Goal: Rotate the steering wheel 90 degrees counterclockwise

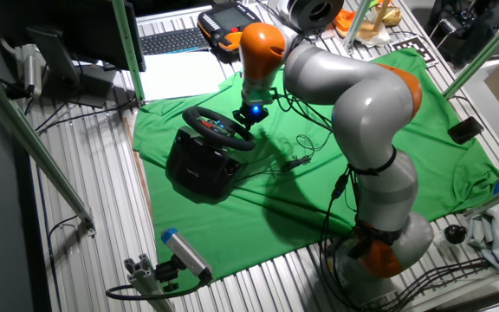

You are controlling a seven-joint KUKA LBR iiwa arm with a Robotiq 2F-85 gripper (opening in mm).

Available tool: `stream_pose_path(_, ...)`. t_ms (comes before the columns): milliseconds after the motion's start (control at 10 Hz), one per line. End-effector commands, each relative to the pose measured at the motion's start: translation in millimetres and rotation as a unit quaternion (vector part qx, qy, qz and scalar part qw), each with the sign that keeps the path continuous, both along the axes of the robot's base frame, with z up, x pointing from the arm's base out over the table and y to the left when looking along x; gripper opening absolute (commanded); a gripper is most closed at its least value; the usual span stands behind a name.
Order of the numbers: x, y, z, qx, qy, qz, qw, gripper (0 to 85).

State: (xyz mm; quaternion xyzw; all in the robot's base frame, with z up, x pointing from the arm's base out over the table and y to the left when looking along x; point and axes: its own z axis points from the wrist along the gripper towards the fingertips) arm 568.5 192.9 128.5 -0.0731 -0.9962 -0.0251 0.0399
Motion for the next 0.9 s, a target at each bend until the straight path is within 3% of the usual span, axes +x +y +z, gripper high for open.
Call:
stream_pose_path(0, 0.8, 0.3, -0.9, 0.000, -0.003, -0.001, 1.0000, 0.0)
stream_pose_path(300, 5.3, 1.9, -5.3, 0.007, -0.011, 0.010, 0.9999, 0.0)
stream_pose_path(500, 4.9, 2.2, -4.9, 0.014, -0.008, 0.010, 0.9998, 0.0)
stream_pose_path(800, 5.0, 2.2, -4.8, 0.012, -0.010, 0.011, 0.9998, 0.0)
